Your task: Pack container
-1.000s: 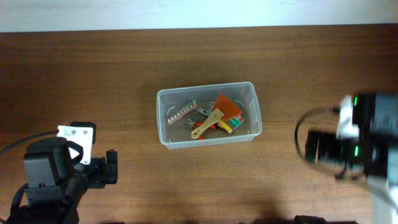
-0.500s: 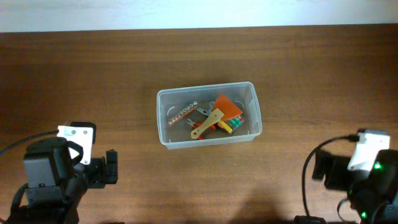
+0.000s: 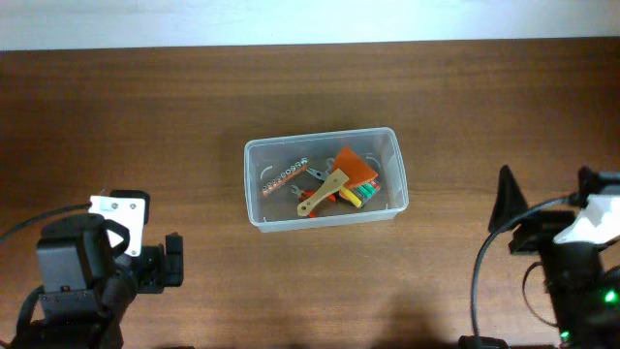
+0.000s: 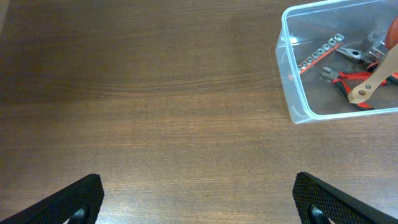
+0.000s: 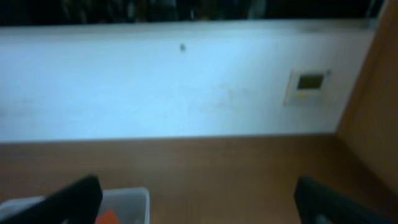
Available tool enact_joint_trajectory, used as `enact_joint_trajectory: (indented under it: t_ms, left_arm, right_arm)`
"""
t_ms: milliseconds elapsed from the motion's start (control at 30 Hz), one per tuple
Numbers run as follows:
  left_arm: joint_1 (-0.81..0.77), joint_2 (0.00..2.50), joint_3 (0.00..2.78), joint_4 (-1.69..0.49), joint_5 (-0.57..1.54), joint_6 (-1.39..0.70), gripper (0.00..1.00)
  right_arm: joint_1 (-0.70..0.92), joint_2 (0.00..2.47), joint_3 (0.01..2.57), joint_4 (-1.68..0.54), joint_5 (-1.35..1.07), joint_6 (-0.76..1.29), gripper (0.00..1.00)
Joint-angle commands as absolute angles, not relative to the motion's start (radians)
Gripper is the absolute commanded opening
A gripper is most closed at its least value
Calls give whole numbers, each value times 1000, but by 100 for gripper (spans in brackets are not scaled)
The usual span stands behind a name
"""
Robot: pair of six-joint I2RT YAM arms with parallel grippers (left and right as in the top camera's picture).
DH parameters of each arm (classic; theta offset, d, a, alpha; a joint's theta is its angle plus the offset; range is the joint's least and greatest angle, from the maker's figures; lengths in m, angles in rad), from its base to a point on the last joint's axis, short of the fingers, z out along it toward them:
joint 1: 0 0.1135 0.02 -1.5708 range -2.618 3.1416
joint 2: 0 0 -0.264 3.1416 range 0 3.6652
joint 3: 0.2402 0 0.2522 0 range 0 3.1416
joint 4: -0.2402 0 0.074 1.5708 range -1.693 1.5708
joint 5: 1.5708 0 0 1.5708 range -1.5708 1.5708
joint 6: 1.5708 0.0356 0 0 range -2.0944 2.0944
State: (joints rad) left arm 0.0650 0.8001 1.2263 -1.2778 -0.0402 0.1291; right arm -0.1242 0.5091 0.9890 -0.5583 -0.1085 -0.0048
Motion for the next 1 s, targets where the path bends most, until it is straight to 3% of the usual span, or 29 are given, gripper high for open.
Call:
enact_joint_trajectory:
  t_ms: [0, 467, 967]
  left_arm:
    - [68, 795, 1226, -1276, -29, 117, 99]
    - [68, 795, 1226, -1276, -29, 117, 99]
    - [68, 795, 1226, -1276, -29, 117, 99]
  right_arm:
    - [-118, 414, 849, -465, -174, -7, 99]
    - [-117, 118, 418, -62, -254, -6, 99]
    - [-44, 3, 257, -41, -284, -7, 99]
